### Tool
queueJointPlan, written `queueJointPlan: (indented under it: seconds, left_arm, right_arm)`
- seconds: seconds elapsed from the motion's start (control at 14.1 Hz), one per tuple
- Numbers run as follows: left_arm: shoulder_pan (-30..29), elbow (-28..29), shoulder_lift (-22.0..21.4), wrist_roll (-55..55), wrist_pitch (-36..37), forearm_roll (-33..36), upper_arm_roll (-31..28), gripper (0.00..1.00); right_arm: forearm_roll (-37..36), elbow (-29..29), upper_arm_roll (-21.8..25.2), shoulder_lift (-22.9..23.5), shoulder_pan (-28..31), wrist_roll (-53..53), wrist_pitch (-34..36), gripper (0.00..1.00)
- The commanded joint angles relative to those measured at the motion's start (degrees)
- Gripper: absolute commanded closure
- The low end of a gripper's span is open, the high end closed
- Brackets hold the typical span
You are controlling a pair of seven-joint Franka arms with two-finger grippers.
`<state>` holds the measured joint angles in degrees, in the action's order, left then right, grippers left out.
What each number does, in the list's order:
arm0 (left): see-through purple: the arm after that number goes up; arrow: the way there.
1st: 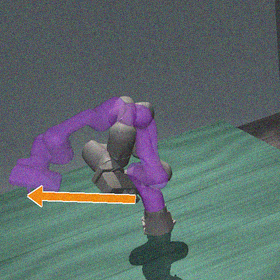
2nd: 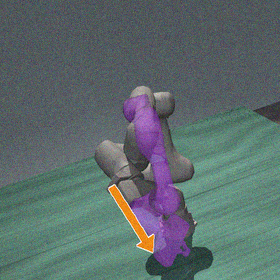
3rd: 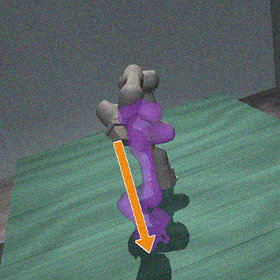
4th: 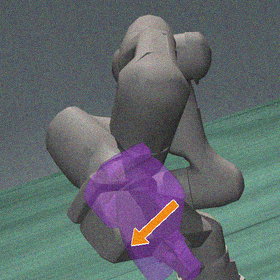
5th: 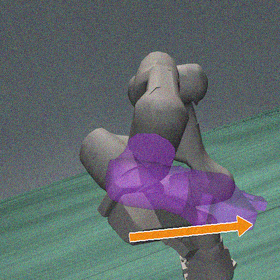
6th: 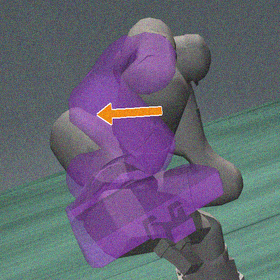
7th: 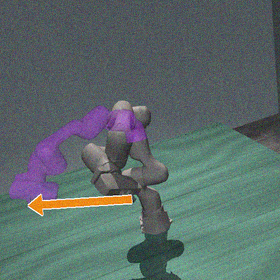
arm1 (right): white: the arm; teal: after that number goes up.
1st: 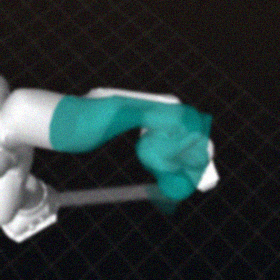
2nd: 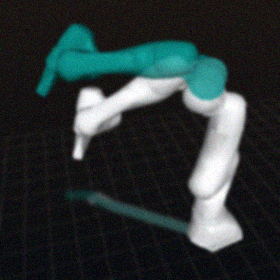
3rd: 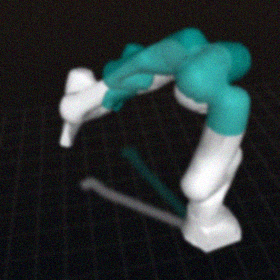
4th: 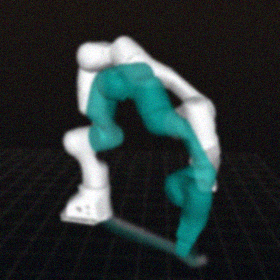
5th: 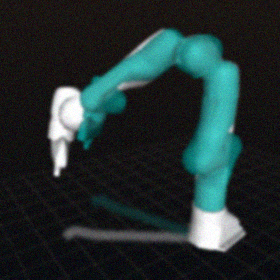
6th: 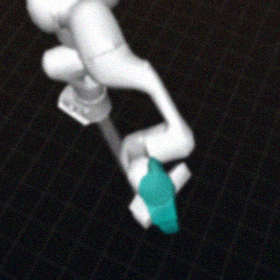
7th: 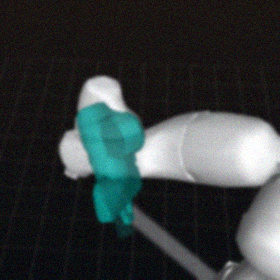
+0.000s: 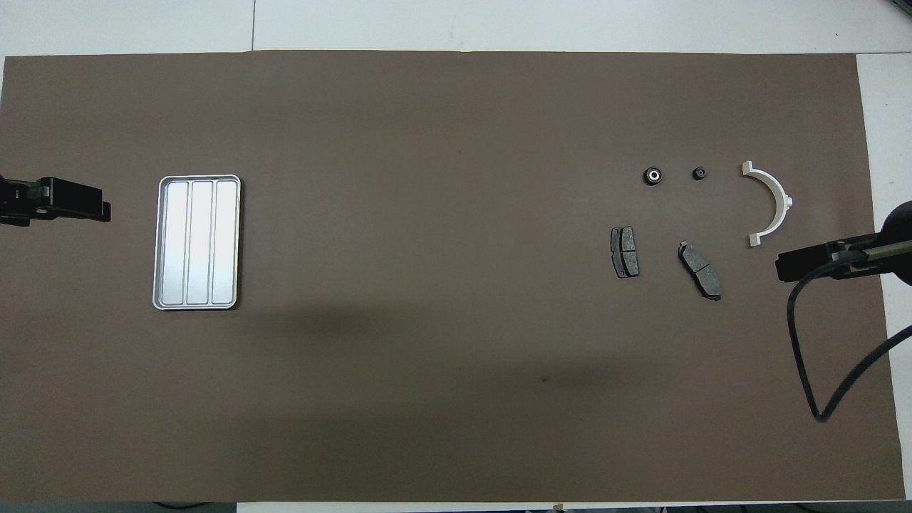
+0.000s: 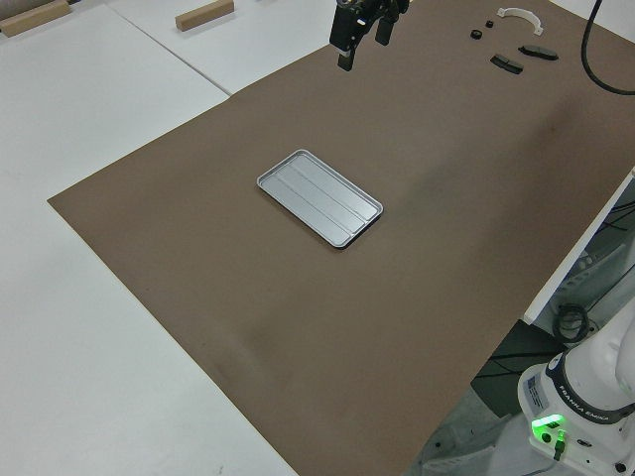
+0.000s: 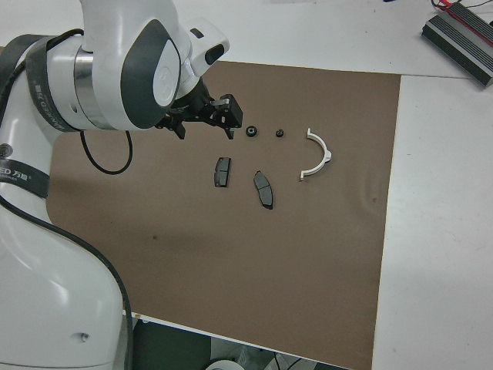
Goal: Pick bearing gear from pile to tray
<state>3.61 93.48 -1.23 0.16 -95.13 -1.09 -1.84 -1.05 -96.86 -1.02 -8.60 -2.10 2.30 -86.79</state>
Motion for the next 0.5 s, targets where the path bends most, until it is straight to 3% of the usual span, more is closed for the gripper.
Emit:
queueJointPlan:
  seconds: [0.0, 0.43]
  left_arm:
    - [0.43, 2.5, -1.94, 0.46, -1.9, -0.14, -0.27, 0.0]
    - [-0.09, 2.67, -2.02, 0.11, -2.42, -0.14, -0.27, 0.0]
  right_arm:
    - [0.96, -0.34, -0.21, -0.54, 0.51, -0.37, -0.75, 0.0]
    - [0.96, -0.43, -0.21, -0.54, 0.69, -0.54, -0.83, 0.0]
